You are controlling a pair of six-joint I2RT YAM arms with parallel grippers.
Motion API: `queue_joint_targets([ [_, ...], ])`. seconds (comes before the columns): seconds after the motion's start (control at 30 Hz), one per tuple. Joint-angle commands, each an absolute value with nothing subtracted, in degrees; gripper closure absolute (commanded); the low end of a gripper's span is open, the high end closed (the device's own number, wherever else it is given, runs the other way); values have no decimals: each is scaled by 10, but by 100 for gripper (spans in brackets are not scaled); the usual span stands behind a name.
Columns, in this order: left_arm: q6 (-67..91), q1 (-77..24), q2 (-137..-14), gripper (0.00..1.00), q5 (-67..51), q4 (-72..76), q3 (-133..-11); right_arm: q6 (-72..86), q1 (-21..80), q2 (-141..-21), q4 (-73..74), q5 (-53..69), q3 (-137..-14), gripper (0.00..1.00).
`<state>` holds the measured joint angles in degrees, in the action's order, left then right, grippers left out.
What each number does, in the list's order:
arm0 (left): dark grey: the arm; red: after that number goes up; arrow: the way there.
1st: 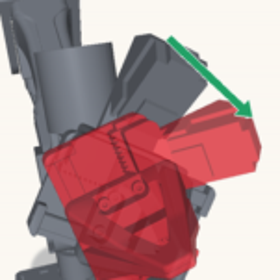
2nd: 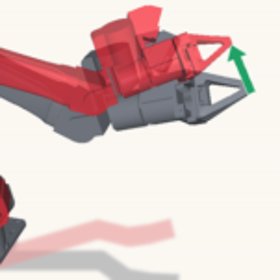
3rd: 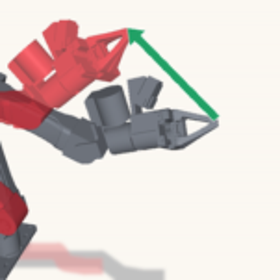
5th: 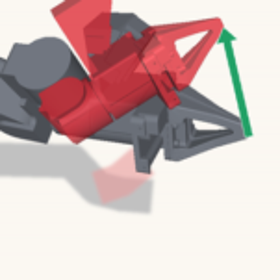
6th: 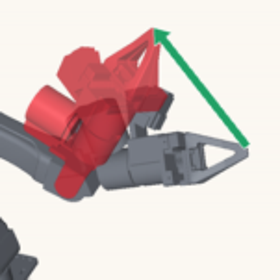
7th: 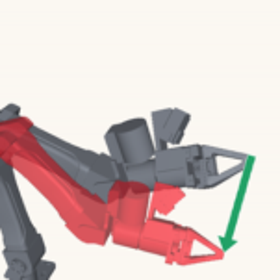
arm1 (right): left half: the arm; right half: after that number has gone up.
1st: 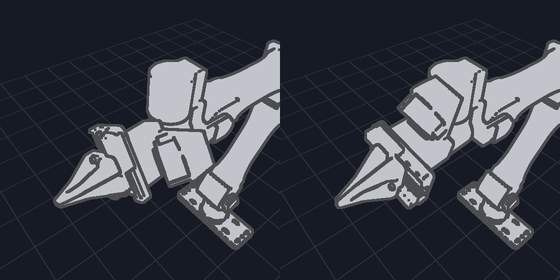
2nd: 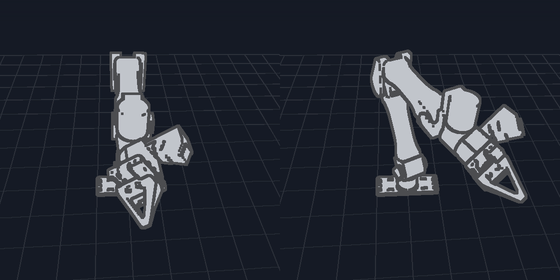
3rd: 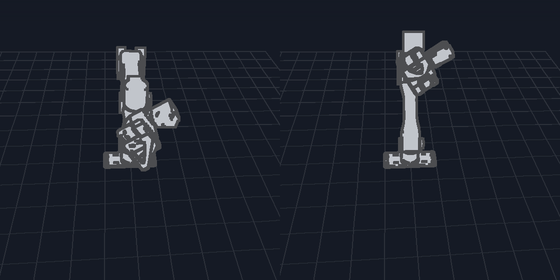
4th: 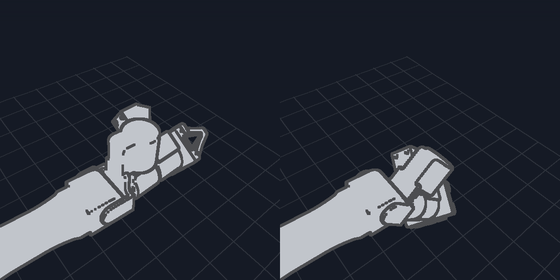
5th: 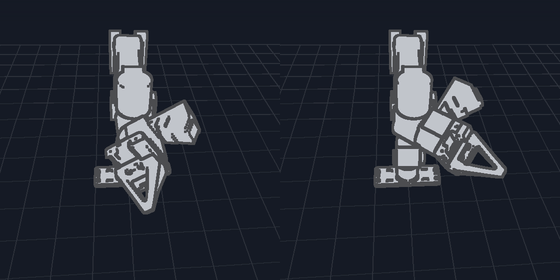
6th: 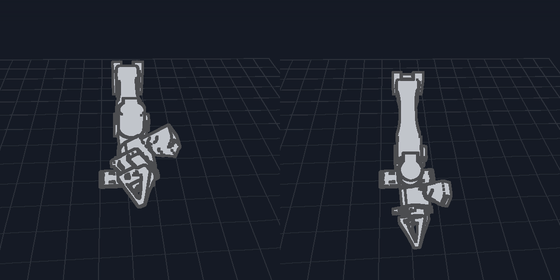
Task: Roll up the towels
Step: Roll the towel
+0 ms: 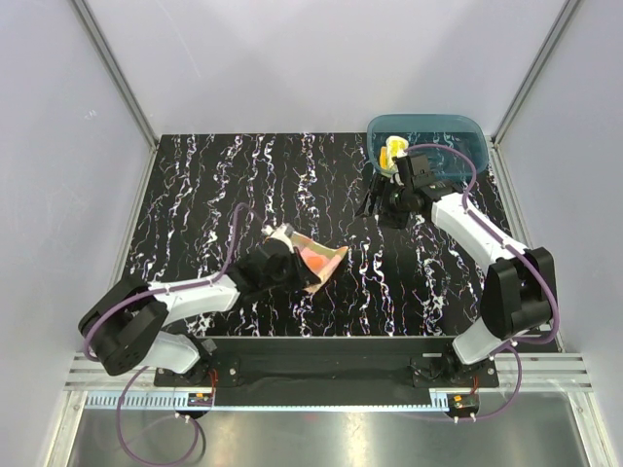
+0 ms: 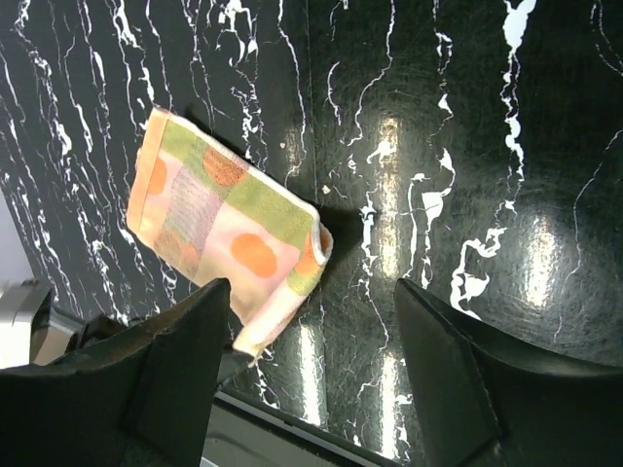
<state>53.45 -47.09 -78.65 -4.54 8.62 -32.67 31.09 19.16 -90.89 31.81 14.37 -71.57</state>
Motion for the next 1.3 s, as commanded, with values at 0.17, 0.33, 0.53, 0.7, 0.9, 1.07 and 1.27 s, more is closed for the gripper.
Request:
queue_joint_targets([
  [0.17, 694, -395, -773, 100, -135, 199, -242, 286, 194, -891, 290, 234, -699, 29],
  [0.33, 740, -364, -779, 100, -139, 215, -201, 259, 217, -890, 276, 272, -689, 32],
  [0.53, 737, -344, -809, 100, -153, 198, -205, 236, 277, -912, 251, 311, -679, 48],
  [0.7, 723, -330, -831, 100, -161, 190, -213, 234, 317, -958, 215, 344, -674, 74],
  [0.9, 696, -316, -851, 100, -170, 153, -235, 241, 335, -1017, 180, 367, -676, 87],
  [1.07, 693, -311, -860, 100, -178, 156, -235, 243, 336, -1056, 163, 374, -680, 90],
  [1.27, 686, -307, -866, 100, -185, 156, -234, 236, 335, -1096, 151, 369, -700, 93],
])
